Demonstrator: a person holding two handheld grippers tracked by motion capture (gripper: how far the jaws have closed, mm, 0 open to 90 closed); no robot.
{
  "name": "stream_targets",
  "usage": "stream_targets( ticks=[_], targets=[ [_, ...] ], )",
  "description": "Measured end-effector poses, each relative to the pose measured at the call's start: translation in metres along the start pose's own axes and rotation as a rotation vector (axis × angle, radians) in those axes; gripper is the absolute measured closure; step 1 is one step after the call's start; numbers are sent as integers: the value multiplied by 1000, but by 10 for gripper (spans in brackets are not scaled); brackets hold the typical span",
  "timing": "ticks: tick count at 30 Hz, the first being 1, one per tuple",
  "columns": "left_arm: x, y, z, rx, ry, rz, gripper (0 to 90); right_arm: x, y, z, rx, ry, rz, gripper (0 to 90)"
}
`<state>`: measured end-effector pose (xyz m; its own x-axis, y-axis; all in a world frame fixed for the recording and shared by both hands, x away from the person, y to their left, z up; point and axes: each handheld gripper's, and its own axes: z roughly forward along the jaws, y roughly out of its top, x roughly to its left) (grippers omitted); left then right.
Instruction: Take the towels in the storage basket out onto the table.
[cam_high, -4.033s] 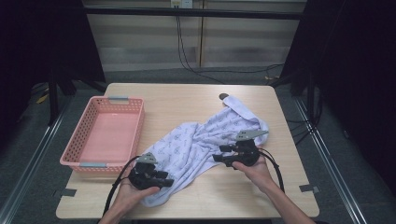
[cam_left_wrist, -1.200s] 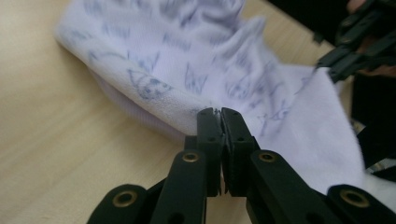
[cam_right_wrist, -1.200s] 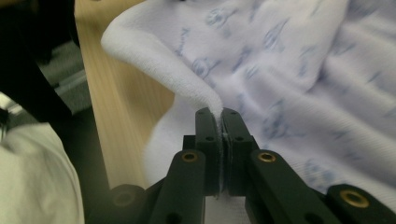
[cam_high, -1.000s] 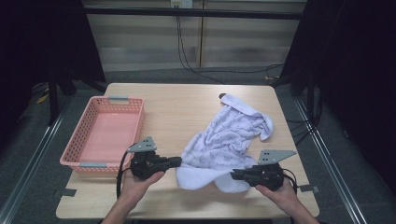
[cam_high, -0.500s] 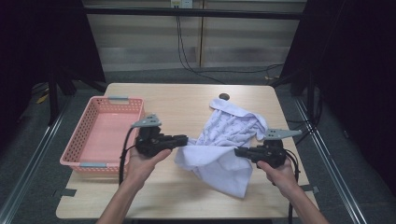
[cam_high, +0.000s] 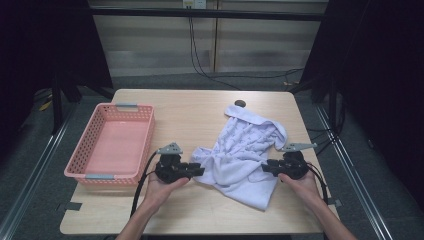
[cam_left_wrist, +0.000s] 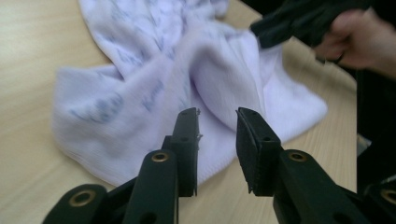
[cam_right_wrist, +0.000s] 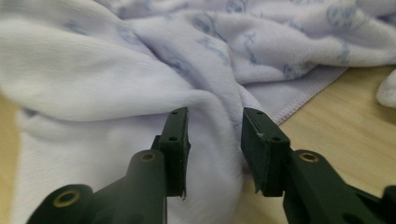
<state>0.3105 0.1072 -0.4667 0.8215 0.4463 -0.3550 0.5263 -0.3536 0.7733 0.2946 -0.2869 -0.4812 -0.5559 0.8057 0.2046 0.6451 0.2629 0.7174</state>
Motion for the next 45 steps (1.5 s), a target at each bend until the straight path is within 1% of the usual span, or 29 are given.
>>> stream_targets(
  ticks=[2, 3, 4, 5, 6, 7, 8, 10, 12, 15, 17, 20, 21, 22, 23, 24, 25, 26, 28, 29, 30, 32, 33, 36, 38, 40, 41, 43, 45],
  targets=[
    [-3, 0, 8, 35, -24, 16, 714, 8, -3, -14, -43, 32, -6, 689],
    [-3, 0, 13, 41, -39, 11, 713, 12, -5, -19, -55, 72, -16, 741],
    [-3, -1, 17, 51, -44, 10, 713, 16, -7, -20, -52, 102, -36, 747],
    [-3, -1, 20, 56, -33, 18, 706, 20, -9, -18, -41, 116, -50, 747],
    [-2, -2, 26, 63, -39, 18, 689, 22, -10, -16, -28, 125, -57, 740],
    [-1, -3, 30, 67, -35, 15, 665, 25, -11, -10, -12, 129, -65, 704],
    [-1, -4, 35, 77, -14, 13, 643, 26, -11, -6, -1, 126, -74, 676],
    [0, -5, 41, 85, -29, 16, 618, 25, -10, 5, 21, 119, -83, 637],
    [-2, -5, 47, 88, -37, 30, 620, 25, -8, 10, 22, 144, -108, 610],
    [-4, -8, 54, 112, -33, 47, 586, 26, -8, 19, 45, 132, -135, 578],
    [-9, -10, 55, 118, -29, 70, 537, 29, -11, 24, 59, 123, -151, 549],
    [-15, -12, 57, 128, 6, 103, 502, 35, -14, 25, 53, 92, -183, 549],
    [-18, -13, 58, 130, 22, 130, 497, 37, -14, 25, 50, 77, -200, 548],
    [-21, -13, 59, 147, 52, 169, 519, 40, -15, 25, 54, 61, -207, 553],
    [-23, -13, 59, 161, 96, 206, 579, 41, -14, 25, 58, 53, -218, 590],
    [-23, -11, 58, 171, 96, 203, 686, 42, -14, 25, 61, 33, -229, 680],
    [-21, -11, 56, 162, 61, 191, 812, 39, -12, 22, 62, 49, -205, 766],
    [-19, -9, 53, 160, 28, 172, 836, 37, -12, 21, 54, 75, -177, 792],
    [-20, -4, 37, 118, -22, 148, 853, 32, -8, 13, 19, 93, -149, 848],
    [-20, -2, 29, 96, -31, 143, 857, 28, -5, 5, -23, 118, -115, 850],
    [-19, 1, 15, 54, -40, 131, 863, 26, -4, 0, -45, 125, -97, 851],
    [-17, 5, -6, -18, -49, 102, 866, 21, 1, -12, -97, 121, -62, 852],
    [-15, 6, -21, -84, -68, 71, 867, 18, 2, -17, -118, 122, -44, 853],
    [-11, 10, -55, -191, -53, 54, 870, 4, 6, -34, -177, 90, -4, 855],
    [-7, 11, -71, -252, -73, 23, 871, -3, 9, -42, -203, 68, 23, 856],
    [-1, 10, -81, -255, -3, 17, 871, -12, 11, -48, -231, 52, 45, 858],
    [3, 7, -82, -247, 8, 7, 870, -15, 12, -49, -239, 46, 52, 858],
    [10, -1, -76, -222, 2, -16, 870, -18, 10, -48, -231, 48, 63, 859],
    [16, -9, -68, -190, -10, -47, 868, -17, 8, -43, -210, 51, 48, 859]
  ],
)
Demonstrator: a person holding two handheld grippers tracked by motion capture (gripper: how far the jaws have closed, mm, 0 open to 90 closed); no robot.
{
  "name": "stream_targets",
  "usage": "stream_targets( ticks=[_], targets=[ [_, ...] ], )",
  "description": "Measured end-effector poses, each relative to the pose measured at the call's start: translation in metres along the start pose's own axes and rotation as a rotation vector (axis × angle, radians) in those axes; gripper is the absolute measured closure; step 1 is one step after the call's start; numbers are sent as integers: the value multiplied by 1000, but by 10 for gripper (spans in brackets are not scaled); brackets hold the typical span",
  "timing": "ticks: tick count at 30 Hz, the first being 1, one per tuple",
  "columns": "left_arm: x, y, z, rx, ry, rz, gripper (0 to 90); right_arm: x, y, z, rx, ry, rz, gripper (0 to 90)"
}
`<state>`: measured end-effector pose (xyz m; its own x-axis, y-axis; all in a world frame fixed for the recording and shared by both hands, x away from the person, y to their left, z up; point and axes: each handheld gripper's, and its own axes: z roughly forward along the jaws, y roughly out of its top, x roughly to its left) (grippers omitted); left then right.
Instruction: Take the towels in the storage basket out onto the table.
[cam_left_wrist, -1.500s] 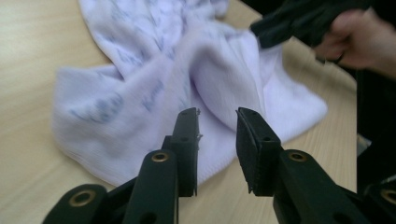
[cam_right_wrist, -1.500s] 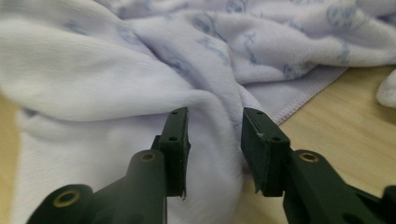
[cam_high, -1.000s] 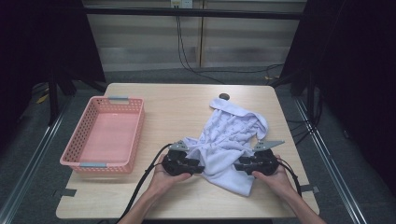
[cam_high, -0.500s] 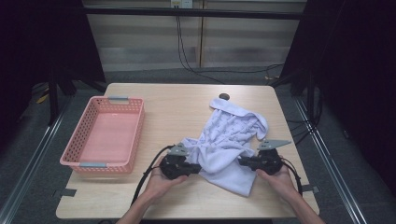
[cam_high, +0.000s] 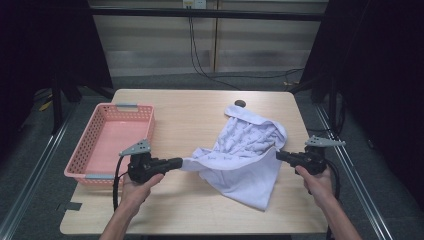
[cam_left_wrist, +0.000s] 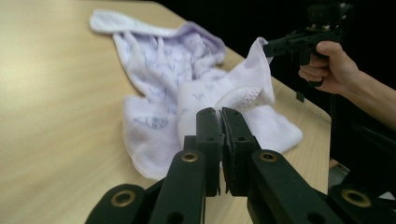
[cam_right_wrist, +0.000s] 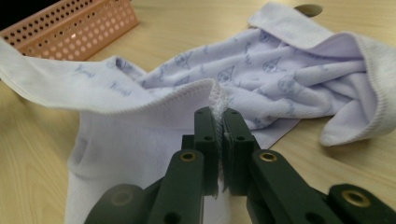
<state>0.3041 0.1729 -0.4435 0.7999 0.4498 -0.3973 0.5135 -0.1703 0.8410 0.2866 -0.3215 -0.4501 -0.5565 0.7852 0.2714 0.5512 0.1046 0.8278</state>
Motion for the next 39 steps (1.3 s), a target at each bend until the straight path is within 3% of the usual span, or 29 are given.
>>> stream_targets(
  ticks=[3, 7, 12, 15, 24, 30, 32, 36, 39],
  targets=[
    [8, -5, 7, 35, 16, -17, 867, 2, -2, 4, 20, 3, -5, 859],
    [10, -3, 11, 25, 23, -31, 867, 1, -2, 6, 21, 0, -9, 859],
    [12, 16, 6, -28, 6, -35, 868, -5, 8, -3, -13, -8, 4, 859],
    [13, 37, 6, -55, 28, -14, 870, -8, 22, -8, -46, -13, 3, 860],
    [19, 98, 4, -132, 100, 25, 873, -20, 103, -19, -146, -75, -35, 861],
    [23, 121, 5, -172, 105, 23, 875, -35, 150, -29, -204, -130, -32, 862],
    [21, 134, 3, -207, 96, 33, 875, -37, 162, -33, -218, -142, -40, 862],
    [11, 162, -5, -227, 113, 79, 875, -37, 189, -45, -246, -145, -62, 863],
    [-5, 186, -21, -293, 106, 123, 875, -30, 206, -59, -289, -141, -82, 863]
  ],
)
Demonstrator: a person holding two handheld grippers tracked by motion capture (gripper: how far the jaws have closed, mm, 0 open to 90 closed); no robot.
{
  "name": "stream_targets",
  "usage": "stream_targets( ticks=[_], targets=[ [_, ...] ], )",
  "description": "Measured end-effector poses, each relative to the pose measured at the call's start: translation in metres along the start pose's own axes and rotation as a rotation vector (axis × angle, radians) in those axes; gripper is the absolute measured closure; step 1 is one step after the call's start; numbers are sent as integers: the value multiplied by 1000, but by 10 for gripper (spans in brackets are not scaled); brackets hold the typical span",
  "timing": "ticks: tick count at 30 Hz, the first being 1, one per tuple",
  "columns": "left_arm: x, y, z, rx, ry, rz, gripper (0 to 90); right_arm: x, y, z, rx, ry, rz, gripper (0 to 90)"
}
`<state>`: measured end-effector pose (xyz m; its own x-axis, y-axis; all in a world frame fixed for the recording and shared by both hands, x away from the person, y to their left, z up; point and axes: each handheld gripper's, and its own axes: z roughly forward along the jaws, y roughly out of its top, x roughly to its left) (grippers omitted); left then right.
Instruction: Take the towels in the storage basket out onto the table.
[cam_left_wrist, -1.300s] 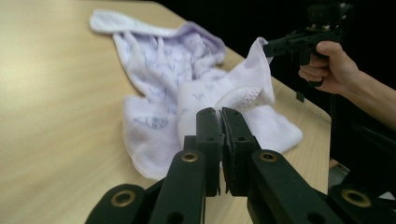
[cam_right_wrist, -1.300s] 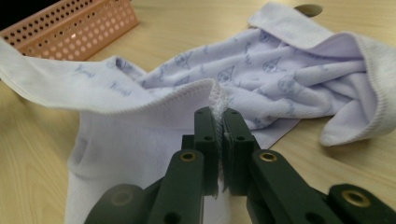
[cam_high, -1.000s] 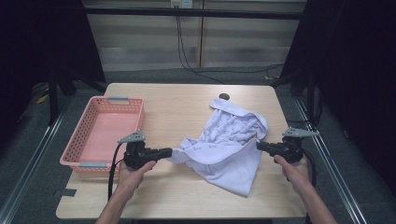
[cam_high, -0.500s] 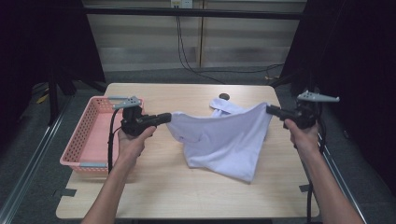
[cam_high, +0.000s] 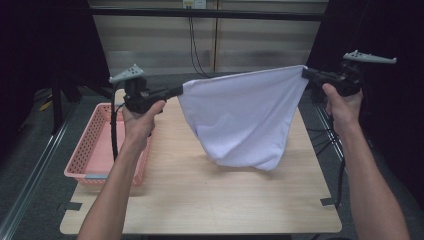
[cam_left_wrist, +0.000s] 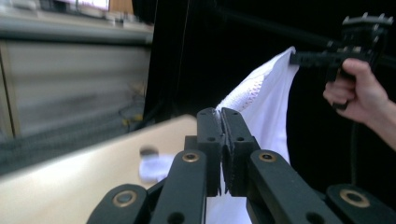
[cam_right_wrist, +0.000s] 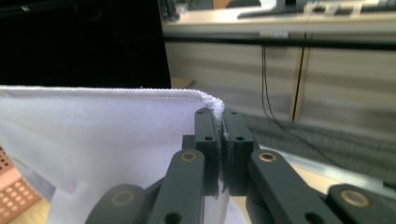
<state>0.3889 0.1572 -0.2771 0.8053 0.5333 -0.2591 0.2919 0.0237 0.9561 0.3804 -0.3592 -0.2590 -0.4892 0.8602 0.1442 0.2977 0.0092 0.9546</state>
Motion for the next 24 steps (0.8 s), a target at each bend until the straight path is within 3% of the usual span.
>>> stream_targets(
  ticks=[3, 5, 8, 12, 17, 18, 22, 24],
  targets=[
    [-11, 10, -12, -11, -7, 46, 875, 10, 10, -15, -49, 26, -7, 864],
    [-16, 2, -21, 4, -7, 44, 875, 18, 4, -24, -42, 43, -24, 864],
    [-22, -30, -37, 52, -31, 42, 875, 32, -19, -37, -23, 86, -39, 865],
    [-32, -77, -60, 94, -72, 7, 875, 56, -66, -61, 17, 163, -38, 866],
    [-54, -142, -96, 159, -131, -40, 875, 87, -131, -95, 85, 228, -28, 866],
    [-60, -156, -104, 193, -134, -42, 874, 93, -144, -102, 101, 246, -23, 866],
    [-70, -194, -128, 254, -135, -70, 874, 119, -200, -126, 198, 290, 6, 865],
    [-73, -208, -136, 290, -150, -94, 873, 128, -218, -136, 227, 299, 5, 864]
  ],
)
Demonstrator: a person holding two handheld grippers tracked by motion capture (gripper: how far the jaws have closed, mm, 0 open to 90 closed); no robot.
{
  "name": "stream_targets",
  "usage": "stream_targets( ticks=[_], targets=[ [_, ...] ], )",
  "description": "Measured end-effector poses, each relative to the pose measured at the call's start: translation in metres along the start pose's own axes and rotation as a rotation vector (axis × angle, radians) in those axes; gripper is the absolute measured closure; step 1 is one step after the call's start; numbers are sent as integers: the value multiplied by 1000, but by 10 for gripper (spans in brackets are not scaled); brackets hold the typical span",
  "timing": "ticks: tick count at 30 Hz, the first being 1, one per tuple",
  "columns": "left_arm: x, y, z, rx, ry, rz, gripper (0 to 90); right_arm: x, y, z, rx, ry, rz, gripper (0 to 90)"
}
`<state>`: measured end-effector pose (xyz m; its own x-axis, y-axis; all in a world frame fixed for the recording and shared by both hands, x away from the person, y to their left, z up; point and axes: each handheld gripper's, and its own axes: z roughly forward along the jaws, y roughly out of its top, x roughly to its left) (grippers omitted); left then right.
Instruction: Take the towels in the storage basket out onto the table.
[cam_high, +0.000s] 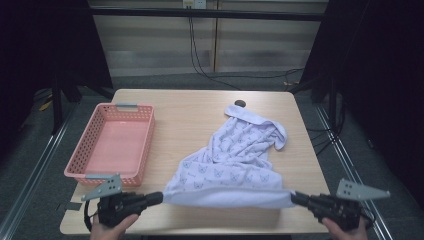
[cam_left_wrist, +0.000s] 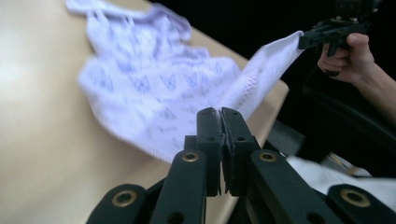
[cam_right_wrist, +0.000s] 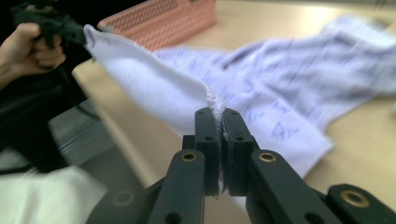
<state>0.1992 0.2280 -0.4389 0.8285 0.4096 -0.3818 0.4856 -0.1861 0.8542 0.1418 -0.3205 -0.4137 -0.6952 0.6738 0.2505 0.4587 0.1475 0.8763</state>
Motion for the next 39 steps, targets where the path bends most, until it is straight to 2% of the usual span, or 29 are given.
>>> stream_targets(
  ticks=[1, 3, 5, 6, 7, 8, 10, 12, 14, 17, 21, 23, 25, 26, 28, 29, 30, 31, 32, 33, 36, 39],
  targets=[
    [0, -6, 0, 29, -8, -1, 872, 4, -11, -2, 13, 4, 16, 863],
    [-1, -15, 1, 71, 7, -12, 867, 10, -25, -4, 51, 16, 18, 845],
    [-1, -19, 3, 88, 10, -14, 852, 13, -34, -4, 71, 19, 12, 760],
    [0, -18, 4, 94, 16, -17, 816, 13, -36, -5, 78, 24, 16, 715],
    [2, -15, 4, 96, 8, -14, 810, 12, -37, -5, 83, 21, 19, 683],
    [3, -12, 4, 100, 23, -1, 810, 10, -35, -4, 85, 19, 14, 660],
    [10, -7, 8, 86, 21, -10, 808, 5, -29, -4, 68, -13, 8, 652],
    [18, -1, 18, 95, 28, 3, 812, -2, -26, 2, 73, -32, -11, 642],
    [26, 6, 31, 108, 19, 3, 811, -13, -23, 15, 97, -48, -13, 636],
    [38, 17, 57, 167, 48, 29, 801, -32, -16, 40, 132, -82, -40, 630],
    [56, 28, 91, 244, 71, 43, 714, -55, -3, 75, 187, -100, -57, 583],
    [64, 31, 104, 256, 110, 41, 660, -64, 0, 90, 218, -105, -51, 562],
    [75, 32, 114, 271, 128, 44, 632, -73, 1, 104, 246, -126, -63, 549],
    [80, 31, 117, 280, 146, 29, 616, -78, 1, 112, 264, -132, -68, 547],
    [87, 26, 124, 314, 154, 26, 614, -84, 0, 121, 294, -119, -57, 567],
    [87, 23, 127, 339, 168, 37, 649, -84, -2, 124, 312, -114, -58, 595],
    [86, 21, 128, 360, 162, 49, 710, -84, -4, 126, 333, -112, -58, 705],
    [84, 19, 128, 366, 157, 57, 780, -83, -6, 127, 347, -103, -62, 771],
    [81, 18, 127, 385, 155, 70, 842, -81, -7, 126, 349, -90, -62, 825],
    [79, 16, 126, 382, 147, 62, 900, -78, -8, 123, 344, -70, -58, 854],
    [71, 9, 118, 394, 108, 55, 900, -70, -9, 112, 334, -53, -52, 863],
    [60, 1, 107, 410, 96, 63, 900, -60, -16, 100, 356, -47, -57, 866]
  ],
)
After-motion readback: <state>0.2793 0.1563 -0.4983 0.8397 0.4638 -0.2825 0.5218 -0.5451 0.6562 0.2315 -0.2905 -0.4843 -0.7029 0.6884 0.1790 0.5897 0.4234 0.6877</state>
